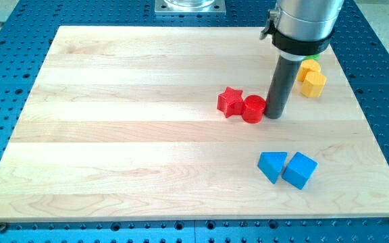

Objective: Place the yellow heart to the left of hexagon

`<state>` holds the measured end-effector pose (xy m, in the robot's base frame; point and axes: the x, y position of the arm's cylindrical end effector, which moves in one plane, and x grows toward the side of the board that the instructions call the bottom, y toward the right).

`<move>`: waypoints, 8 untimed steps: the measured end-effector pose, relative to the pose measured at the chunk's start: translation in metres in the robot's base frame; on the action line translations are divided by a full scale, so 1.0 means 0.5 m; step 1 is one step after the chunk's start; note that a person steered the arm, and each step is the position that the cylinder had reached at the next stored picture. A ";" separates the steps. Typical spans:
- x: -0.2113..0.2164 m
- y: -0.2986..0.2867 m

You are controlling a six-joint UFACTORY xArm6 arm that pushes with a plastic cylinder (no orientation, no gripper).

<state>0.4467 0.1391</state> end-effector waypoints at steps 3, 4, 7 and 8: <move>-0.123 0.319; -0.203 0.308; -0.218 0.013; -0.224 -0.045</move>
<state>0.3348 0.1166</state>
